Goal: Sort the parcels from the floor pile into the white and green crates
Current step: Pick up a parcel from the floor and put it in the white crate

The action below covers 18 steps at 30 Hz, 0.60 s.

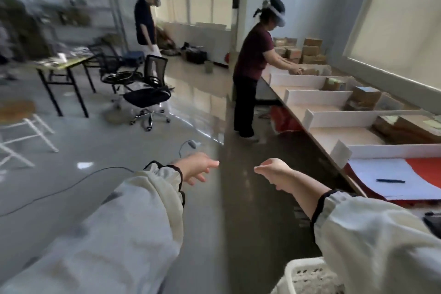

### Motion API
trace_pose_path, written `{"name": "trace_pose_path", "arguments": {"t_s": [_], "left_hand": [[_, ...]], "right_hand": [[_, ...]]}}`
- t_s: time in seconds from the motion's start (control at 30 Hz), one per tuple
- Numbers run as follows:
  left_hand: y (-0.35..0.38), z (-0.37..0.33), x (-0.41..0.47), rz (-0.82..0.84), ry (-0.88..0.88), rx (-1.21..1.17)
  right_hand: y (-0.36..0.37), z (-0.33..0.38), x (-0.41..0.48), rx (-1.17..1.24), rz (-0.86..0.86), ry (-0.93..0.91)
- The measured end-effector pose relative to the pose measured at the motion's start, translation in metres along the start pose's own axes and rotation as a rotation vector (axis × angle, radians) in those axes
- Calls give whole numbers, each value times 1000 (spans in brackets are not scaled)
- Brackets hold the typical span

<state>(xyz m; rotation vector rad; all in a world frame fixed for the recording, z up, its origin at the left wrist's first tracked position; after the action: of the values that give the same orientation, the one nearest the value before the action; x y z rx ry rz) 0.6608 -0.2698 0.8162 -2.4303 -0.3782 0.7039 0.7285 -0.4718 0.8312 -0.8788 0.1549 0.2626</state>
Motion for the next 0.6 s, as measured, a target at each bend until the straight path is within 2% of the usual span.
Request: {"name": "trace_pose_path", "arguments": {"t_s": [0.33, 0.6], "left_hand": [[-211, 215, -66, -362, -291, -142], [-276, 380, -162, -639, -602, -386]], "right_hand": [[219, 213, -50, -111, 358, -344], [377, 307, -145, -298, 686, -566]]}}
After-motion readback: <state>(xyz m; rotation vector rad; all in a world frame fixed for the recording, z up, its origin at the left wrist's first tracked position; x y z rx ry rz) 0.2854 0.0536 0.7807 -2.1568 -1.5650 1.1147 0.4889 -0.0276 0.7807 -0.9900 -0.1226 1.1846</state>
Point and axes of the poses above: each hand's wrist, its own x-axis towards the middle knuckle, its own y-axis out of the palm, z = x × y, the point moved 2 cm from there along x, towards the middle knuckle, and after that the axes turned 9 degrees about -z, right-handed, at the moved point
